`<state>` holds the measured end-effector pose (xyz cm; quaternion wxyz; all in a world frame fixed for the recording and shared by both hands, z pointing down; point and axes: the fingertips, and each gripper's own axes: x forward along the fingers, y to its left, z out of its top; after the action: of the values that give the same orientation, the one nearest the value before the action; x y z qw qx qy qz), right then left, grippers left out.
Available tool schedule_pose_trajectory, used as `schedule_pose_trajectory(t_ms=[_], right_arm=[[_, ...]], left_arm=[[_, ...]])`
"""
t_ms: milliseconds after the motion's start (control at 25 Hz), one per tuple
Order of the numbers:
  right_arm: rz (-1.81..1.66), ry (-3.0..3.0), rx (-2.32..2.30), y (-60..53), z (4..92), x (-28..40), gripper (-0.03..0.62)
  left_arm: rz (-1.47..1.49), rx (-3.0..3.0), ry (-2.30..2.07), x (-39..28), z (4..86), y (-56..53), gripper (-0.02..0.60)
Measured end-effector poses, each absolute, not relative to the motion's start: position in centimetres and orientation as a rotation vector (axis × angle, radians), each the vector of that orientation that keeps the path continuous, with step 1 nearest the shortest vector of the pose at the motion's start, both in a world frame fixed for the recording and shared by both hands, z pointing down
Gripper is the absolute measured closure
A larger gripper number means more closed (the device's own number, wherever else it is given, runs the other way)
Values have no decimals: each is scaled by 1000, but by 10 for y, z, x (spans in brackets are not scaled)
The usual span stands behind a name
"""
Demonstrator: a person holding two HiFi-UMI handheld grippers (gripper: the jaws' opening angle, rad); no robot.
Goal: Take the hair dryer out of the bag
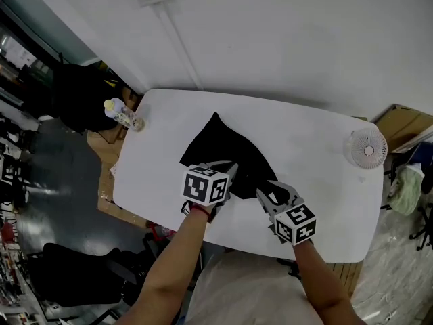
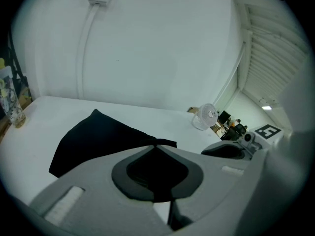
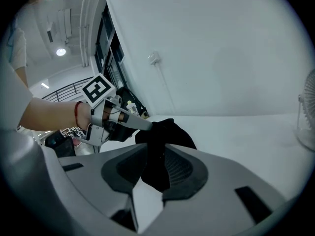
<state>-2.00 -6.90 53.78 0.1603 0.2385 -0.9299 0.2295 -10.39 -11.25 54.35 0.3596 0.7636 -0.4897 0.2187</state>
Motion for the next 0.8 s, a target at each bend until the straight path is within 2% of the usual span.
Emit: schedule_pose_trajectory(t_ms=[600,800], right_arm=[[669,-2533,677,-84,581,-58,476],[676,-2495,700,-89,593,-64,442]], left_arm=[[527,1962,-1206,-113,554,-118,561],[529,1960,-1184,-115,559,-119,561]])
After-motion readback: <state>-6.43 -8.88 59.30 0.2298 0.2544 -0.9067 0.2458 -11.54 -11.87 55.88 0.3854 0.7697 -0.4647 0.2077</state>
